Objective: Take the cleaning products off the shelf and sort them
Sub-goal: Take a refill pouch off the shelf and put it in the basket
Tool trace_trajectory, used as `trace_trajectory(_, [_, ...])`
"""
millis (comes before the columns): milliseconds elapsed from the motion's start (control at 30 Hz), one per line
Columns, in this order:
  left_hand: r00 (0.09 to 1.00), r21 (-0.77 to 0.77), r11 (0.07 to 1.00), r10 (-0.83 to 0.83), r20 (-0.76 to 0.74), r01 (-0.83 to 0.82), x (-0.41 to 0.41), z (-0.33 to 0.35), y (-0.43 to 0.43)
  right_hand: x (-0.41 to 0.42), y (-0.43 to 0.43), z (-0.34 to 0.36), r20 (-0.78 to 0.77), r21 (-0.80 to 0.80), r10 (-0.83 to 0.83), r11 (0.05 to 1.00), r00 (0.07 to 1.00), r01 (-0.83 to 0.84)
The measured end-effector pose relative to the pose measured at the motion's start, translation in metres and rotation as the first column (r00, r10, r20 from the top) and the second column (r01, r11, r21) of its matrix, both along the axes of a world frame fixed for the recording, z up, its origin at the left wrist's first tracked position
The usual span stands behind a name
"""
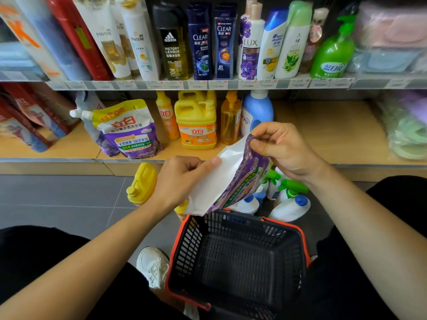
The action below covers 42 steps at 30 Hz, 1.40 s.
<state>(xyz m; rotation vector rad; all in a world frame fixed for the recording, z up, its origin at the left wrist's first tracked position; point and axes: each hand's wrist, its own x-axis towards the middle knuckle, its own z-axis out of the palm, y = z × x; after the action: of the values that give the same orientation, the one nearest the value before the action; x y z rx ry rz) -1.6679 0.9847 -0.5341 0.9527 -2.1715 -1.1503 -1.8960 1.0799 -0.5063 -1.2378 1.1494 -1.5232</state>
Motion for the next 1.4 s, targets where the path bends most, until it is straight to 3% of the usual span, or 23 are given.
trace_trajectory(133, [0.995,-0.018,1.000,0.013,0.095,-0.012,0.000,0.006,0.003,0.006,-0.002,-0.005,0.004,0.020,0.000,1.000,1.000,0.000])
trace_trajectory(333, [0.973,0.148,0.961,-0.226,-0.055,0.232,0.016,0.005,-0.005,0.009,-0.004,-0.011,0.061,0.028,-0.014,1.000,0.998,0.012])
trace_trajectory(567, [0.921,0.305,0.870,-0.384,-0.073,0.387,0.049,0.001,-0.024,0.008,-0.011,-0.007,0.134,0.067,-0.154,0.987,0.979,0.146])
trace_trajectory(667, [0.937,0.405,0.845,-0.326,-0.128,0.350,0.056,0.000,-0.030,0.010,-0.017,-0.002,0.151,0.083,-0.231,0.972,0.961,0.221])
trace_trajectory(800, [0.989,0.509,0.848,-0.112,-0.098,0.146,0.062,-0.013,-0.041,0.013,-0.027,0.005,0.200,0.104,-0.307,0.951,0.930,0.292])
trace_trajectory(933, [0.998,0.542,0.840,0.042,-0.041,-0.013,0.058,-0.041,-0.043,0.023,-0.043,0.012,0.118,0.123,-0.362,0.929,0.925,0.348])
trace_trajectory(1067, [0.998,0.588,0.807,0.051,0.028,-0.058,0.050,-0.079,-0.040,0.040,-0.060,0.022,0.080,0.129,-0.379,0.921,0.922,0.368])
trace_trajectory(1200, [0.998,0.585,0.809,0.041,0.045,-0.060,0.045,-0.098,-0.041,0.057,-0.078,0.037,0.154,0.140,-0.358,0.931,0.921,0.338])
trace_trajectory(1300, [0.991,0.552,0.834,0.081,-0.102,-0.012,0.047,-0.093,-0.046,0.067,-0.092,0.050,0.252,0.157,-0.343,0.937,0.905,0.311])
trace_trajectory(1400, [0.923,0.460,0.887,0.213,-0.319,-0.046,0.054,-0.077,-0.056,0.071,-0.104,0.058,0.300,0.175,-0.341,0.938,0.891,0.300])
